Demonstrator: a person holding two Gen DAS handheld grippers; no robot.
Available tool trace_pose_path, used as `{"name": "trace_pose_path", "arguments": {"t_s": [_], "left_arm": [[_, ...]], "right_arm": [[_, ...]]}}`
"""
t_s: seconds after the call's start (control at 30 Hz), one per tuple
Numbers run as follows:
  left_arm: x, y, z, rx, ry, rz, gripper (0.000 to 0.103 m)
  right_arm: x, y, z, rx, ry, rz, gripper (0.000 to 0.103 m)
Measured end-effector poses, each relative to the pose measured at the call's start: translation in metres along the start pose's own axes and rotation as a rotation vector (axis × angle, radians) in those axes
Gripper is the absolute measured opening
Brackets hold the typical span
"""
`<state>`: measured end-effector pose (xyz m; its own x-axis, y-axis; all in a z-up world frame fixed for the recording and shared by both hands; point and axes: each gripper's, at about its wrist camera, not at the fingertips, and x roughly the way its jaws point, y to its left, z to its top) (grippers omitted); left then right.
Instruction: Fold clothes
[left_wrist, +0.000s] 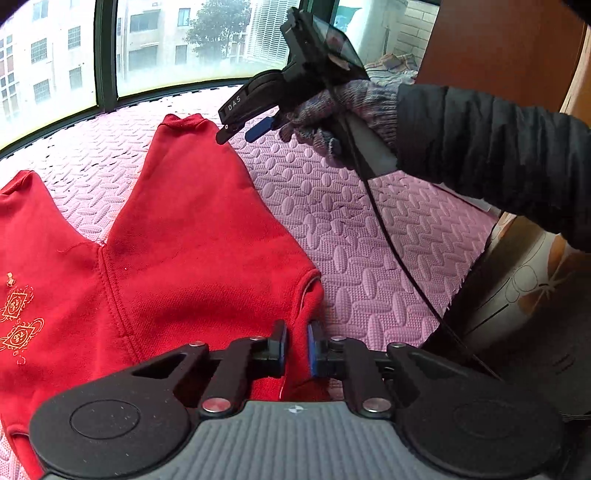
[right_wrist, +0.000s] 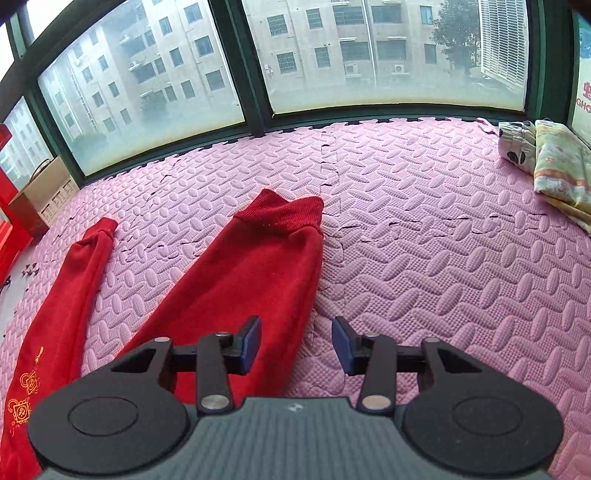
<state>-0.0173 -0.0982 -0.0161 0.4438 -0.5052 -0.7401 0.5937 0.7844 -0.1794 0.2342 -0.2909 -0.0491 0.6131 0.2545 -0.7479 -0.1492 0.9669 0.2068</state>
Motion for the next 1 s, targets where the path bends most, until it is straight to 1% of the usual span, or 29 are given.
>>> {"name": "trace_pose_path", "arguments": {"t_s": [0.07, 0.17, 0.23, 0.27, 0.3, 0.33, 0.37, 0.4, 0.43, 0.5, 0.57, 0.63, 0.73, 0.77, 0.83, 0.93, 1.0], "left_arm": [[-0.01, 0.005, 0.003, -0.022, -0.029, -0.016, 0.01], [-0.02, 0.012, 0.005, -0.052, -0.059, -0.03, 0.01], [-0.025, 0.017, 0.005, -0.073, -0.077, -0.037, 0.01], [-0.028, 0.019, 0.005, -0.083, -0.085, -0.041, 0.01], [-0.031, 0.022, 0.005, -0.094, -0.094, -0.044, 0.01], [-0.033, 0.024, 0.006, -0.104, -0.103, -0.048, 0.01], [-0.036, 0.027, 0.006, -0.115, -0.112, -0.051, 0.01], [-0.038, 0.029, 0.006, -0.125, -0.12, -0.055, 0.009], [-0.04, 0.031, 0.005, -0.137, -0.125, -0.058, 0.009], [-0.045, 0.036, 0.002, -0.164, -0.14, -0.062, 0.009], [-0.051, 0.041, 0.0, -0.193, -0.158, -0.065, 0.009], [-0.057, 0.047, -0.003, -0.224, -0.176, -0.069, 0.009], [-0.072, 0.06, -0.011, -0.294, -0.212, -0.085, 0.006], [-0.077, 0.063, -0.014, -0.313, -0.223, -0.079, 0.006], [-0.087, 0.069, -0.022, -0.344, -0.245, -0.066, 0.005], [-0.099, 0.078, -0.034, -0.393, -0.276, -0.055, 0.005], [-0.108, 0.086, -0.044, -0.445, -0.292, -0.05, 0.005]], "right_arm": [[0.016, -0.003, 0.011, 0.026, -0.002, -0.018, 0.043], [0.033, -0.005, 0.019, 0.062, 0.001, -0.029, 0.043], [0.041, -0.005, 0.022, 0.075, 0.002, -0.037, 0.039], [0.044, -0.004, 0.023, 0.079, 0.003, -0.039, 0.039], [0.046, -0.003, 0.025, 0.084, 0.003, -0.037, 0.035], [0.048, -0.003, 0.026, 0.091, 0.004, -0.036, 0.028], [0.048, -0.002, 0.027, 0.102, 0.0, -0.038, 0.025], [0.048, -0.001, 0.028, 0.112, -0.008, -0.04, 0.017], [0.048, 0.0, 0.029, 0.122, -0.015, -0.043, 0.013], [0.046, 0.003, 0.033, 0.138, -0.032, -0.046, 0.009], [0.039, 0.009, 0.038, 0.141, -0.055, -0.041, 0.009], [0.031, 0.02, 0.048, 0.129, -0.071, -0.027, 0.008], [0.02, 0.044, 0.064, 0.101, -0.091, 0.005, 0.008], [0.018, 0.05, 0.069, 0.094, -0.095, 0.015, 0.008], [0.013, 0.076, 0.081, 0.063, -0.119, 0.036, 0.008], [0.014, 0.103, 0.092, 0.041, -0.137, 0.055, 0.008], [0.018, 0.132, 0.1, 0.027, -0.145, 0.079, 0.008]]}}
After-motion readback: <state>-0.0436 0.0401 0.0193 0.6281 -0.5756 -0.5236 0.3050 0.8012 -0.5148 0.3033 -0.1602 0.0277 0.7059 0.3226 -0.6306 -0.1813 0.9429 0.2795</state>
